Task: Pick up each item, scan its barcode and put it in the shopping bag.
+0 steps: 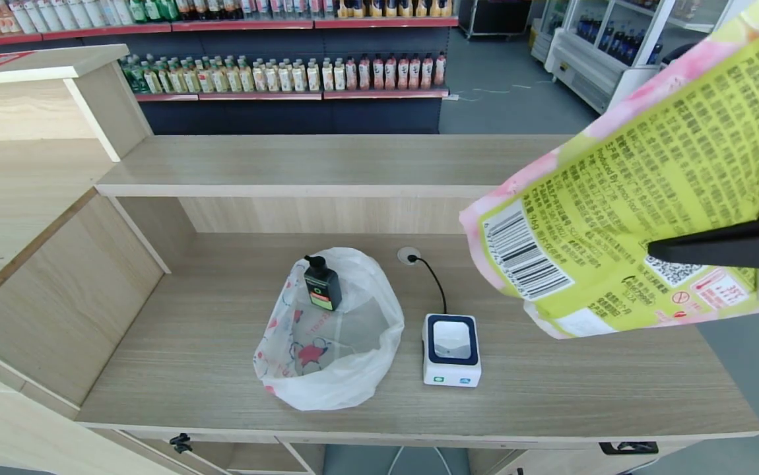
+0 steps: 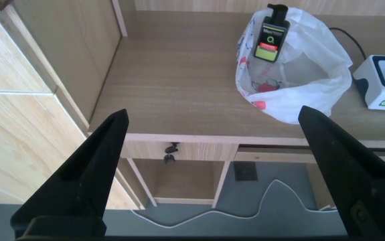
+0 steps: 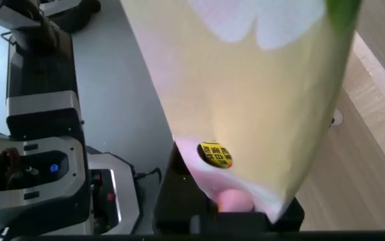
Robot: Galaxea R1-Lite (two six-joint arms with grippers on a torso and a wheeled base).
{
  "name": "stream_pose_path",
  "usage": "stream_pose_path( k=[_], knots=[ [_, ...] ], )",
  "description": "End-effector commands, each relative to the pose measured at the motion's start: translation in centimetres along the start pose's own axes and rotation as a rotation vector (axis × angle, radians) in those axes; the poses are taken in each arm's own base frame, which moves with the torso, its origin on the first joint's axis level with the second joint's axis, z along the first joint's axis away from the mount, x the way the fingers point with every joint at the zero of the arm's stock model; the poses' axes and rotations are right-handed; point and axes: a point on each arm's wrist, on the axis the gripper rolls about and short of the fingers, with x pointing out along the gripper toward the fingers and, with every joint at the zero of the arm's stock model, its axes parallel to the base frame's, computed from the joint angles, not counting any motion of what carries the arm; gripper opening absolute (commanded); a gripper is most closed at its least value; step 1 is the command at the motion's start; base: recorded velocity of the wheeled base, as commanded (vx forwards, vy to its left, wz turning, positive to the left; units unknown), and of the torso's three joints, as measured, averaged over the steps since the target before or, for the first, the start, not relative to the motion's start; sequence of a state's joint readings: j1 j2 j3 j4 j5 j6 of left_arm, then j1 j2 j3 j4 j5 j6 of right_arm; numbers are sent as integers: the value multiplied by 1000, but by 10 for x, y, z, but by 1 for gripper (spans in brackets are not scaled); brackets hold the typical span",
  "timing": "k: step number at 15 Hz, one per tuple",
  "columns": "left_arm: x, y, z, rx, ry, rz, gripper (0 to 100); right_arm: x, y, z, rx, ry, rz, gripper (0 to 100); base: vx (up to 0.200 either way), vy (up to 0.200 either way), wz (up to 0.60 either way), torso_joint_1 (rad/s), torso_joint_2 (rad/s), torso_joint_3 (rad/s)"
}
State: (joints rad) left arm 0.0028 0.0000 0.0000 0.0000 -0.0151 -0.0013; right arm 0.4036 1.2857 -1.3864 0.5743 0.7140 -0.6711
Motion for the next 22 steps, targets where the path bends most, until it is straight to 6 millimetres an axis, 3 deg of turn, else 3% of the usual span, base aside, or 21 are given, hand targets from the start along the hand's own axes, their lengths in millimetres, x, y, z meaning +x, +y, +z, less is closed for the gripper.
stream_pose_path(
  k=[1,4,6,9,11,14,18,22],
  knots=[
    [0,0,0,0,0,0,100,-1,-1,-23,-38,28,-66,0,0,0,0,0,0,0],
    [0,0,0,0,0,0,100,-4,-3,-51,-151,71,-129,0,0,0,0,0,0,0],
    [0,0,0,0,0,0,100,-14,-8,-73,-145,147,-196,0,0,0,0,0,0,0],
    [0,0,0,0,2,2,100,-27,-15,-102,-302,270,-247,0,0,0,0,0,0,0],
    [0,0,0,0,0,2,100,-35,-18,-106,-341,260,-260,0,0,0,0,0,0,0],
    [0,0,0,0,2,0,100,-41,-16,-105,-355,96,-210,0,0,0,0,0,0,0],
    [0,0,0,0,0,2,100,-37,-24,-114,-476,169,-208,0,0,0,300,1,1,0],
    [0,0,0,0,0,0,100,-33,-41,-135,-748,268,-175,0,0,0,600,6,1,1]
  ],
)
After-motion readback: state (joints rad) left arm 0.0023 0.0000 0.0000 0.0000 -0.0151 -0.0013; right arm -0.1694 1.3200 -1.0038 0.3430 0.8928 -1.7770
